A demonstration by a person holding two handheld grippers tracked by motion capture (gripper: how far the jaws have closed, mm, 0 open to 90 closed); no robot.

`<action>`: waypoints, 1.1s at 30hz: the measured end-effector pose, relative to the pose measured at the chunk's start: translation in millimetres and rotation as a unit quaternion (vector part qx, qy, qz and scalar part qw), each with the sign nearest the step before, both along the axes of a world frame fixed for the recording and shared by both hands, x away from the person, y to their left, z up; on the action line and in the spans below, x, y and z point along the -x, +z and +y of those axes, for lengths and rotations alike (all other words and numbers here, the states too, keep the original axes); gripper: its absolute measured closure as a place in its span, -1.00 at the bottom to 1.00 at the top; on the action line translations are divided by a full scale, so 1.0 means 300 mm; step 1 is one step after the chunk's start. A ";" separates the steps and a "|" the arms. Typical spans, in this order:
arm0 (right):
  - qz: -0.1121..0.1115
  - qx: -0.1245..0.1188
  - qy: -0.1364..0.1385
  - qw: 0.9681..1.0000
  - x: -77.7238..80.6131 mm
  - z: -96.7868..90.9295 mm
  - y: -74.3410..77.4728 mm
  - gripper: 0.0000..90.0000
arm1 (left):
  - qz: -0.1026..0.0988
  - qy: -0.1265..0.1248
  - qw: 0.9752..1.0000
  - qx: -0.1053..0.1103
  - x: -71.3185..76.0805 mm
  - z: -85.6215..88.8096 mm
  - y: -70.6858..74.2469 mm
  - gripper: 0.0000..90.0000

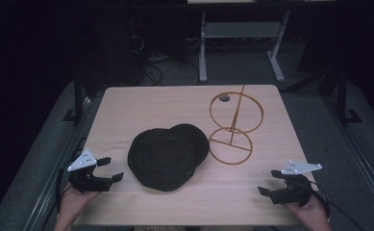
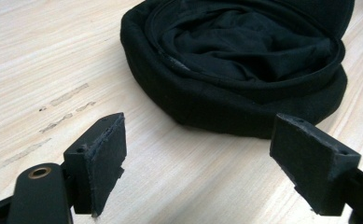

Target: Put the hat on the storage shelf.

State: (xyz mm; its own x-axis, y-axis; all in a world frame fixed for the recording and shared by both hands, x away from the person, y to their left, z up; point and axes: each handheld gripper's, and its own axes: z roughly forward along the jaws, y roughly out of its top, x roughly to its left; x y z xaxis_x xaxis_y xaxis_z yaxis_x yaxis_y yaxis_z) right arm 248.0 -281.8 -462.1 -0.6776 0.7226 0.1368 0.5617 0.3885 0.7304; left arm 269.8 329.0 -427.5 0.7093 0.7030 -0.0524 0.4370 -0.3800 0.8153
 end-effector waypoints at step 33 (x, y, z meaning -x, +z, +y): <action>0.006 0.039 0.137 0.990 -0.055 0.298 0.141 -0.66 | 0.000 -0.009 1.000 0.017 0.002 -0.014 0.001 -0.60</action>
State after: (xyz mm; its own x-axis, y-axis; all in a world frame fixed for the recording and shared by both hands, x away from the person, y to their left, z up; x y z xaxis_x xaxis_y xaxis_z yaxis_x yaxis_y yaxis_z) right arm 264.5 -192.3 -419.7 -0.8487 0.5201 0.0964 0.4351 0.5827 0.6864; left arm 269.2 324.9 -427.3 0.7223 0.6875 -0.0750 0.4295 -0.3609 0.8278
